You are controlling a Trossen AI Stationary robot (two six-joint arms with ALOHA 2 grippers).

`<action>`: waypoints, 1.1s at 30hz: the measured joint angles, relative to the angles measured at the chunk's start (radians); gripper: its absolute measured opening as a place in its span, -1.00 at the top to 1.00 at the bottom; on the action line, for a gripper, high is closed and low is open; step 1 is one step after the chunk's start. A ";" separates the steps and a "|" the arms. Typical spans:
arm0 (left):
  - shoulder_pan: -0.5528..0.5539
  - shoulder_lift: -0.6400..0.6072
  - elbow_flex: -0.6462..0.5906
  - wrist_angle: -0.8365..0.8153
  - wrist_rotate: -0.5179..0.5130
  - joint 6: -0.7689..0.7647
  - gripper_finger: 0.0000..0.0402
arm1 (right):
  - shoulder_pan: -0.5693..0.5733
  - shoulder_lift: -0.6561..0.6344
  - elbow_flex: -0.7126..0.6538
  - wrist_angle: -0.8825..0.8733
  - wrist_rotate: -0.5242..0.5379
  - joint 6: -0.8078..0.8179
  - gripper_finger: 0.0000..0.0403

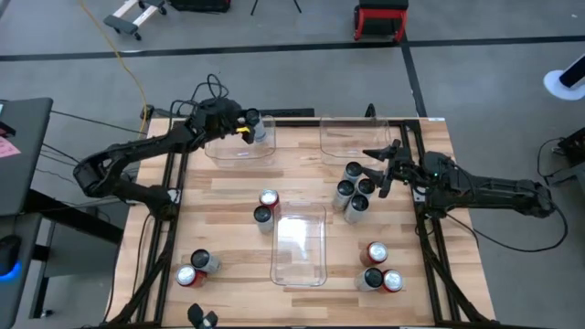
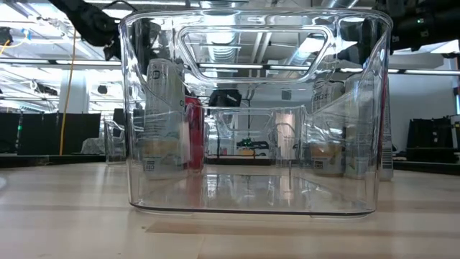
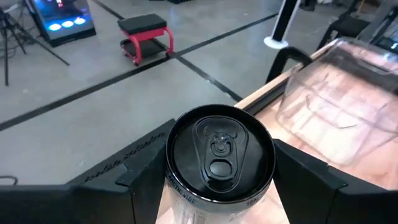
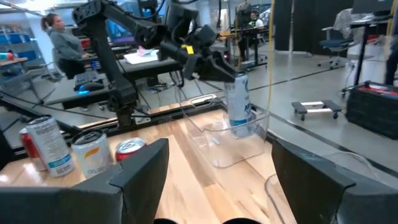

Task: Sort soda cans
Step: Put the white-blue soda can into the top left transparent bin

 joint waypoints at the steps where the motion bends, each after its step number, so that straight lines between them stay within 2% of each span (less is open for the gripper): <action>1: 0.003 0.016 0.000 0.007 0.000 0.000 -0.22 | 0.000 0.000 0.000 0.004 0.001 0.000 -0.52; 7: 0.004 0.136 0.001 0.083 0.000 -0.006 -0.22 | 0.000 0.000 0.000 0.037 0.021 0.001 -0.52; 13: 0.007 0.160 0.002 0.113 0.002 -0.007 -0.26 | 0.000 0.000 0.000 0.028 0.022 0.011 -0.52; 27: 0.007 0.092 0.000 0.097 0.048 0.090 -0.76 | -0.022 0.000 0.000 0.062 0.022 0.014 -0.52; 33: 0.006 -0.009 0.000 0.098 0.088 0.140 -0.82 | -0.046 0.016 0.008 0.039 0.022 0.056 -0.52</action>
